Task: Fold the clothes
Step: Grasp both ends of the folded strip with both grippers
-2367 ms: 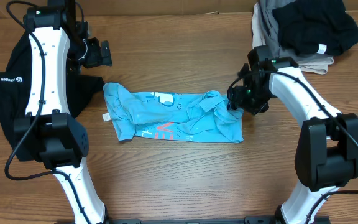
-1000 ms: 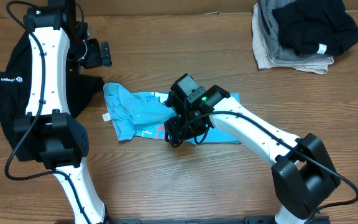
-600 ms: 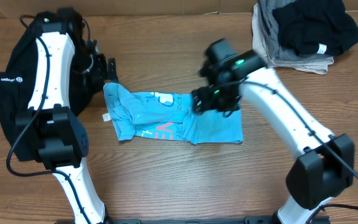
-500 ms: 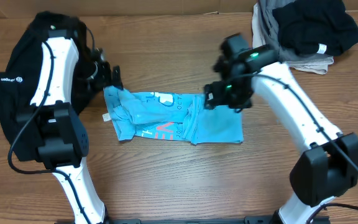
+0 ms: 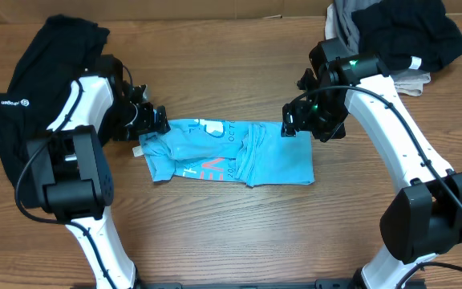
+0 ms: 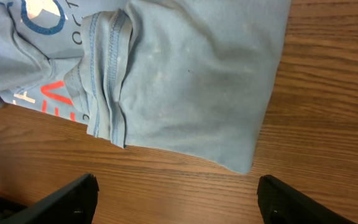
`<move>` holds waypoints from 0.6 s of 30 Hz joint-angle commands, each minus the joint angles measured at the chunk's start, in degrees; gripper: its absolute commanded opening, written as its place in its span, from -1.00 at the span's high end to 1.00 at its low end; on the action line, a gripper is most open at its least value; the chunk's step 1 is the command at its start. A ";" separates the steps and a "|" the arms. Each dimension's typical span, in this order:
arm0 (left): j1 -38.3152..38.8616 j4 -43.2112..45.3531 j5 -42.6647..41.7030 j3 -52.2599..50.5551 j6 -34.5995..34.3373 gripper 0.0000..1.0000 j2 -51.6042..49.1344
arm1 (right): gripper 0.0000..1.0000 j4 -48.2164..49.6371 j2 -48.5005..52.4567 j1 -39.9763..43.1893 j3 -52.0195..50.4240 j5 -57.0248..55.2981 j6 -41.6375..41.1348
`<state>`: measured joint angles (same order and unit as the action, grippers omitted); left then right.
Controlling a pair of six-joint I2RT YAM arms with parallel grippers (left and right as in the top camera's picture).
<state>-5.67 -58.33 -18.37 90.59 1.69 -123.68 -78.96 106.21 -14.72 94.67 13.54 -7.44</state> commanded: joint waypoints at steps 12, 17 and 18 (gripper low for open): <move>0.04 1.86 -0.57 -8.33 1.09 0.92 -1.14 | -0.21 3.80 -1.42 -0.15 -0.20 0.02 -2.21; -1.49 -6.36 3.76 0.50 1.79 0.92 -1.11 | 0.65 8.94 -0.76 -0.15 -3.87 2.34 -2.84; -1.90 -8.74 3.78 3.54 1.88 0.92 -1.11 | 0.77 10.10 -0.68 -0.20 -4.87 3.48 -2.84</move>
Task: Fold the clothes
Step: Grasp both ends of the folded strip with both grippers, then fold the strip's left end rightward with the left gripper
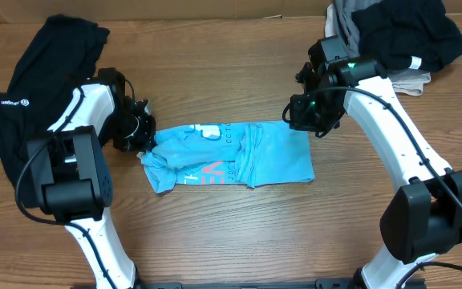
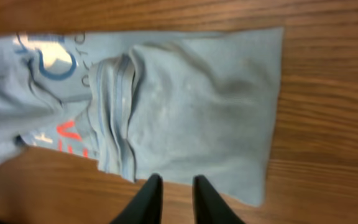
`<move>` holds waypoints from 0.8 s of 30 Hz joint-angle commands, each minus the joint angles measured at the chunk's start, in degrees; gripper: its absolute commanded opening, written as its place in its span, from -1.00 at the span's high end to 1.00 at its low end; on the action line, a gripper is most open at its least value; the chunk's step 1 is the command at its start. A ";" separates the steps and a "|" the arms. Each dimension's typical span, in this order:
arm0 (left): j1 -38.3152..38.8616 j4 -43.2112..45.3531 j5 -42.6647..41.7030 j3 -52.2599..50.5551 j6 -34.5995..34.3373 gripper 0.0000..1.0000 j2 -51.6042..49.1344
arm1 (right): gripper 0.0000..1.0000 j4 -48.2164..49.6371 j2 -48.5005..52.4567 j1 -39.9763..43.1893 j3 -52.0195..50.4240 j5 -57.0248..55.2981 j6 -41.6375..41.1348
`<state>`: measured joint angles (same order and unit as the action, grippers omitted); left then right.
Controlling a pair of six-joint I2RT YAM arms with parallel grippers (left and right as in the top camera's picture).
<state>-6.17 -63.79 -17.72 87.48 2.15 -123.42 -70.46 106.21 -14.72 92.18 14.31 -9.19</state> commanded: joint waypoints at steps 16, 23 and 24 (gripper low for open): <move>3.82 -25.24 3.15 33.31 4.28 0.92 -1.38 | 0.92 22.97 0.11 -0.26 -19.50 13.90 -1.31; 13.77 -26.38 3.32 33.44 4.04 0.92 -1.33 | 0.92 19.52 -0.02 1.70 -16.52 14.51 -0.76; 15.41 -26.34 3.26 33.44 3.91 0.92 -1.33 | 0.92 18.21 -0.20 2.34 -15.34 14.82 -0.15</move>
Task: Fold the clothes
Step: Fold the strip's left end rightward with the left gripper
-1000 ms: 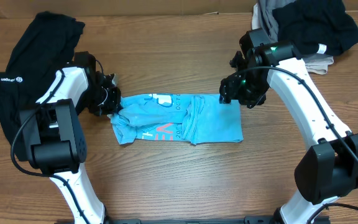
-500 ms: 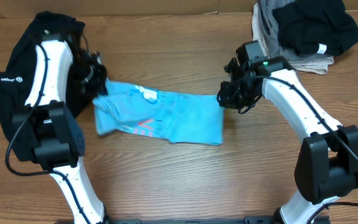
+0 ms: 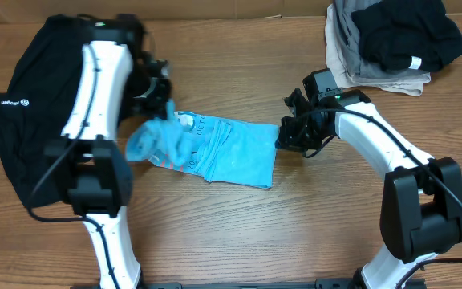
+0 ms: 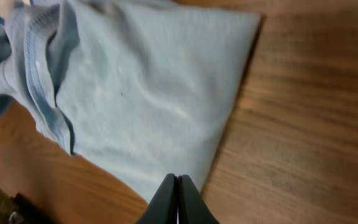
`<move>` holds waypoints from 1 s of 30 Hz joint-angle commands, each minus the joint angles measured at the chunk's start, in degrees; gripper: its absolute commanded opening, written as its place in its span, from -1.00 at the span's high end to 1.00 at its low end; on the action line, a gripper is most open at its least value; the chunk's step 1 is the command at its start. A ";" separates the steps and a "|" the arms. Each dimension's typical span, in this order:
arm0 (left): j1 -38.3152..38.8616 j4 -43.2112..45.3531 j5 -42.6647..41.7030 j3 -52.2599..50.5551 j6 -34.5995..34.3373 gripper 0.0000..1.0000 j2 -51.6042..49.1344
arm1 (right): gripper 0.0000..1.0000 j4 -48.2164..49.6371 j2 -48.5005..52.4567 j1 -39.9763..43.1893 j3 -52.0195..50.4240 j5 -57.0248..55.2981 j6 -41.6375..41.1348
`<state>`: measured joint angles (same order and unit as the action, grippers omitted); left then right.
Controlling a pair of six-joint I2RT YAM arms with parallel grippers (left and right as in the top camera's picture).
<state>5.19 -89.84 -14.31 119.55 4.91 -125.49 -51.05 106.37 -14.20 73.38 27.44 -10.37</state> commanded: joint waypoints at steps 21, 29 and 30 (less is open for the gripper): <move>24.63 10.19 -3.56 1.36 -17.70 0.92 0.66 | 0.92 -26.16 -2.05 21.64 37.83 2.23 6.88; 30.53 14.36 -3.52 1.33 -20.41 0.61 0.46 | 0.92 -27.65 -2.05 23.67 37.83 1.97 7.87; 31.21 14.91 -3.13 1.33 -20.39 0.13 0.35 | 0.92 -27.78 -2.05 23.78 37.83 1.97 7.89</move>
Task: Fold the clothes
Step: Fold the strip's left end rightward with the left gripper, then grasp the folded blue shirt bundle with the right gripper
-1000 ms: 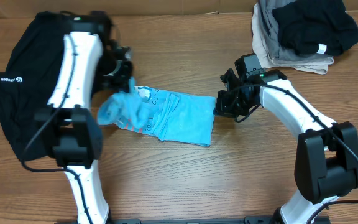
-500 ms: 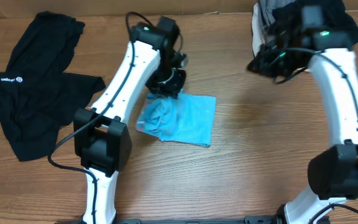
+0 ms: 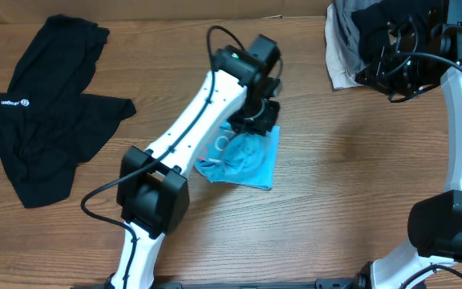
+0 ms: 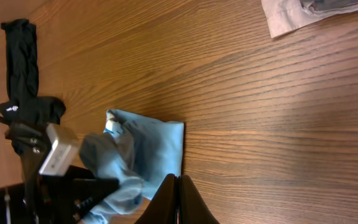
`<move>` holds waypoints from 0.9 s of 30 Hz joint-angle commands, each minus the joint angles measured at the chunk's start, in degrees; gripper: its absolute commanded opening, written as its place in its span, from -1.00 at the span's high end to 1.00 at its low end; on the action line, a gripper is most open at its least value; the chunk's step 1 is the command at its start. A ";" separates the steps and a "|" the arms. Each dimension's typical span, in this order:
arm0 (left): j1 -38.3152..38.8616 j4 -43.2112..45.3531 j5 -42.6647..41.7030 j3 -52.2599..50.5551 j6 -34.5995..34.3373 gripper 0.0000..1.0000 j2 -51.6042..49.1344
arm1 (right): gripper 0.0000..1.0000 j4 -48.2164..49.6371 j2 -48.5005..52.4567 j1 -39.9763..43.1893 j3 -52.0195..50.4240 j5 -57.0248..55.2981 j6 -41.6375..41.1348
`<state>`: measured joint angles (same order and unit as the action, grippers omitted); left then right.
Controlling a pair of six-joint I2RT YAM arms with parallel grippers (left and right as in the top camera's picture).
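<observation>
The light blue T-shirt (image 3: 251, 159) lies bunched and doubled over in the middle of the table; in the right wrist view the shirt (image 4: 157, 146) shows a flat lower layer with a crumpled end on top. My left gripper (image 3: 257, 120) reaches across over it and is shut on that crumpled end of the shirt. Up at the far right, my right gripper (image 4: 178, 182) hangs high above the table, shut with nothing between its fingers.
A black garment (image 3: 42, 112) is spread at the far left of the table. A pile of grey and black clothes (image 3: 351, 48) sits at the back right corner, under the right arm. The table's far edge runs along the top.
My left gripper has carried the shirt's left end from the left side over to the shirt's right half. My right gripper has left the shirt's right edge and now hangs high by the clothes pile.
The blue shirt lay flat with my grippers at its two ends, the right one open. Then the right gripper was shut by the right edge. Then the left gripper held the left end lifted. Now that end lies over the right half.
</observation>
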<state>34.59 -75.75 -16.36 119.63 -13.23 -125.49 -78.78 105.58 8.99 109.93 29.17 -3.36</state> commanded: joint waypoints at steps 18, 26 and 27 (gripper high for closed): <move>-16.65 -6.71 1.64 25.62 -3.32 -1.00 0.79 | -0.10 -6.54 -1.27 -3.02 -1.14 -1.27 2.34; -29.55 -8.24 1.55 26.34 -1.25 -1.00 0.35 | -0.19 -1.01 -1.27 -18.10 -13.79 -7.96 -5.05; -30.36 -8.20 1.64 25.81 -0.61 -1.00 0.33 | -0.18 0.42 -1.27 -20.33 -15.74 -9.81 -7.58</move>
<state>5.02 -83.72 -14.59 146.23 -15.92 -125.16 -79.94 105.58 -6.48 98.04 23.97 -4.97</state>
